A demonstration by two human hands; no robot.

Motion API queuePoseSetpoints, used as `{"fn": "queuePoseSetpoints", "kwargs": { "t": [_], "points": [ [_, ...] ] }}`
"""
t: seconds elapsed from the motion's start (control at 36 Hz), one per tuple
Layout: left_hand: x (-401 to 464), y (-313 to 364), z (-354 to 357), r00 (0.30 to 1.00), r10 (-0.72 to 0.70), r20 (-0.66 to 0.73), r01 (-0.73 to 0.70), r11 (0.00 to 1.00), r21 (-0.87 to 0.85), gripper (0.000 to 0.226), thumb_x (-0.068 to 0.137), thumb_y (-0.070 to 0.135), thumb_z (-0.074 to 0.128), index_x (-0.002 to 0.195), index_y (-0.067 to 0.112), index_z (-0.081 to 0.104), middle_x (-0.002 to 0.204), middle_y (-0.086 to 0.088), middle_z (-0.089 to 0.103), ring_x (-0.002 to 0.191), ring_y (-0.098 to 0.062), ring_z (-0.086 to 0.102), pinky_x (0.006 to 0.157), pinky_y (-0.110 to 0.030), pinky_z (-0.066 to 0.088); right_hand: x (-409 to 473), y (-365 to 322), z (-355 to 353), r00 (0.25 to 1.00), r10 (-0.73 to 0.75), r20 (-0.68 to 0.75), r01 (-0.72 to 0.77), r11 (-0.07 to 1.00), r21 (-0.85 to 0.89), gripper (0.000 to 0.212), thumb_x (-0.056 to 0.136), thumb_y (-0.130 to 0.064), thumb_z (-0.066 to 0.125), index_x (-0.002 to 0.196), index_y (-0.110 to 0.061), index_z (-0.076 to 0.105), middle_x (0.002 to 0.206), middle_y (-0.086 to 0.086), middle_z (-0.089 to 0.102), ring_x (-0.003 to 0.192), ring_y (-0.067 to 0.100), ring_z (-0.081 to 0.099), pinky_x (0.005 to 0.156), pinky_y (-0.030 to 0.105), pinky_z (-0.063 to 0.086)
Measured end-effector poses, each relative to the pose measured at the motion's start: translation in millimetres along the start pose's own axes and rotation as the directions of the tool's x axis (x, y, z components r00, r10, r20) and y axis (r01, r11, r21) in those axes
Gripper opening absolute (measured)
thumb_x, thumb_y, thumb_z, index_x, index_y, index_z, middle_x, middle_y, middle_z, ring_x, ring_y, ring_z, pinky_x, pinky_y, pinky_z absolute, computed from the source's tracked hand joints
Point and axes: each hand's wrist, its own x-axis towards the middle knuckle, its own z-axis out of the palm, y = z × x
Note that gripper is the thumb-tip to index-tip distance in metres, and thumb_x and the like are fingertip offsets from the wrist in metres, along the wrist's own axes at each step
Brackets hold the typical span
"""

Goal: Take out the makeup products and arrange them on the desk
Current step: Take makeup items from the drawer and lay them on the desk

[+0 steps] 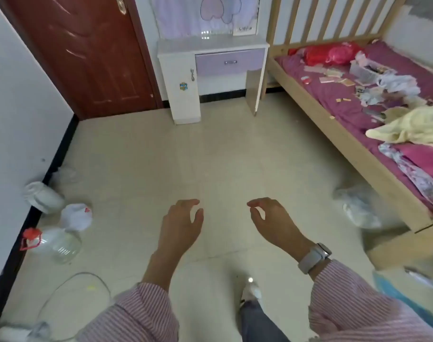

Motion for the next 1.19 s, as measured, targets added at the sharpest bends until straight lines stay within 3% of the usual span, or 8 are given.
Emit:
{"fn": "queuePoseSetpoints", "kwargs": {
  "t": [0.17,0.42,0.72,0.97,1.19],
  "points": [
    [83,8,32,0.999,-0.035,0.026,0.034,0.999,0.02,0.033,0.093,0.027,0.051,0.123,0.014,0.058,0.124,-0.003,0.058,0.115,-0.021,0.052,0.1,-0.035,0.039,80,34,-5,0.999,0.044,0.029,-0.044,0.999,0.001,0.027,0.095,-0.017,0.046,0.118,-0.013,0.059,0.12,0.001,0.06,0.116,0.017,0.049,0.089,0.011,0.027],
    [266,51,48,0.999,-0.022,0.043,0.018,0.995,0.099,0.033,0.095,0.028,0.049,0.125,0.018,0.055,0.128,0.0,0.056,0.117,-0.018,0.051,0.096,-0.028,0.035,254,64,-58,1.0,-0.019,-0.002,0.019,0.998,-0.064,0.029,0.096,-0.023,0.043,0.121,-0.016,0.056,0.122,-0.003,0.058,0.118,0.016,0.048,0.099,0.029,0.035],
    [437,40,58,0.992,-0.118,0.043,0.112,0.986,0.122,0.035,0.095,0.03,0.048,0.128,0.019,0.053,0.13,0.0,0.054,0.118,-0.02,0.049,0.096,-0.031,0.035,444,74,-84,0.993,-0.075,0.094,0.088,0.985,-0.15,0.032,0.097,-0.026,0.04,0.126,-0.02,0.051,0.129,-0.004,0.054,0.12,0.018,0.045,0.098,0.03,0.033],
    [649,19,61,0.998,-0.053,0.039,0.047,0.99,0.132,0.041,0.095,0.03,0.048,0.134,0.018,0.048,0.139,-0.002,0.048,0.128,-0.02,0.042,0.105,-0.033,0.031,651,71,-98,0.988,-0.124,0.097,0.146,0.949,-0.279,0.041,0.098,-0.028,0.038,0.137,-0.017,0.041,0.143,0.003,0.041,0.133,0.019,0.035,0.107,0.028,0.025],
    [836,31,46,0.998,0.013,0.054,-0.02,0.99,0.142,0.041,0.096,0.03,0.044,0.135,0.018,0.046,0.138,-0.001,0.048,0.124,-0.02,0.045,0.102,-0.031,0.033,819,58,-137,0.991,-0.125,0.052,0.135,0.939,-0.315,0.038,0.097,-0.028,0.039,0.133,-0.017,0.045,0.137,0.0,0.047,0.127,0.019,0.04,0.102,0.027,0.029]
  ]
}}
